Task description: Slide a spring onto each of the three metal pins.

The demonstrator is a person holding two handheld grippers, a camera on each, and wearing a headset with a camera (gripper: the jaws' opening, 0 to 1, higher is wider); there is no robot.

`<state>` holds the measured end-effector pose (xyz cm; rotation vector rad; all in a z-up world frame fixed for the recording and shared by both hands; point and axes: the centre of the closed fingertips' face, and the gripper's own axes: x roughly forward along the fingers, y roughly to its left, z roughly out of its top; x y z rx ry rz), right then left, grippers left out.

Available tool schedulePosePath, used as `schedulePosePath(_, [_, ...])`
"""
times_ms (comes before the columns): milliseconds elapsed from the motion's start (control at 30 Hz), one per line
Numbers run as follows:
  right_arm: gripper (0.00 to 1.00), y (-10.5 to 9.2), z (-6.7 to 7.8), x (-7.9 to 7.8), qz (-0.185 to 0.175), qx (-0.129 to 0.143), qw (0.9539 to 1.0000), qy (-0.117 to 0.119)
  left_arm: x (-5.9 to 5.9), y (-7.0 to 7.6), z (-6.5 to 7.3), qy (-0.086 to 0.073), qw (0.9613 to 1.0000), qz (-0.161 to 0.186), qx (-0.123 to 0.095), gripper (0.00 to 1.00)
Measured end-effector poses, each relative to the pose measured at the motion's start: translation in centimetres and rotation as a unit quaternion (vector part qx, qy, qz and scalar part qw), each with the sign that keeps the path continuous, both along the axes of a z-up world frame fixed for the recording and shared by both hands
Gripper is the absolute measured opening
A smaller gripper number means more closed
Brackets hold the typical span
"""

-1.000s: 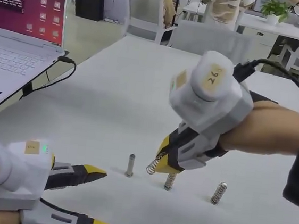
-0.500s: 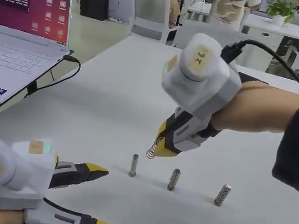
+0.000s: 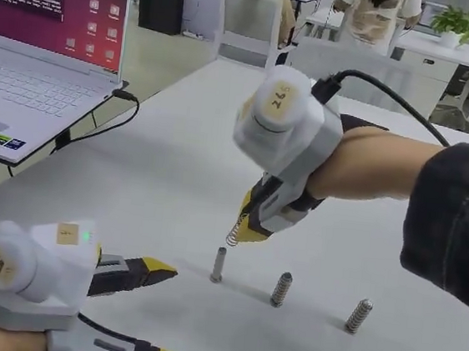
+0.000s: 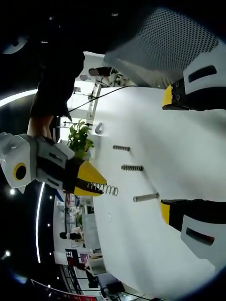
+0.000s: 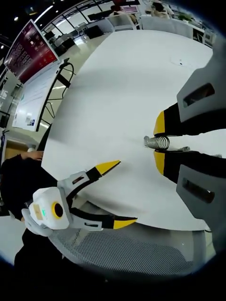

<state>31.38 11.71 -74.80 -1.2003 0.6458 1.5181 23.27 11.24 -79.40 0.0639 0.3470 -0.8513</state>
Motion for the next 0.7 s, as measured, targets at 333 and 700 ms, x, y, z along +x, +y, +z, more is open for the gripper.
schedulePosePath(333, [0.09, 0.5, -1.1, 0.7, -0.005, -0.015, 0.9998, 0.009, 0.3, 0.5, 0.1, -0.004, 0.9999, 0.014, -0.001, 0.74])
schedulePosePath(700, [0.09, 1.1, -2.6, 0.6, 0.003, -0.038, 0.9992, 0.012, 0.4, 0.6, 0.1, -0.010, 0.9999, 0.013, -0.003, 0.73])
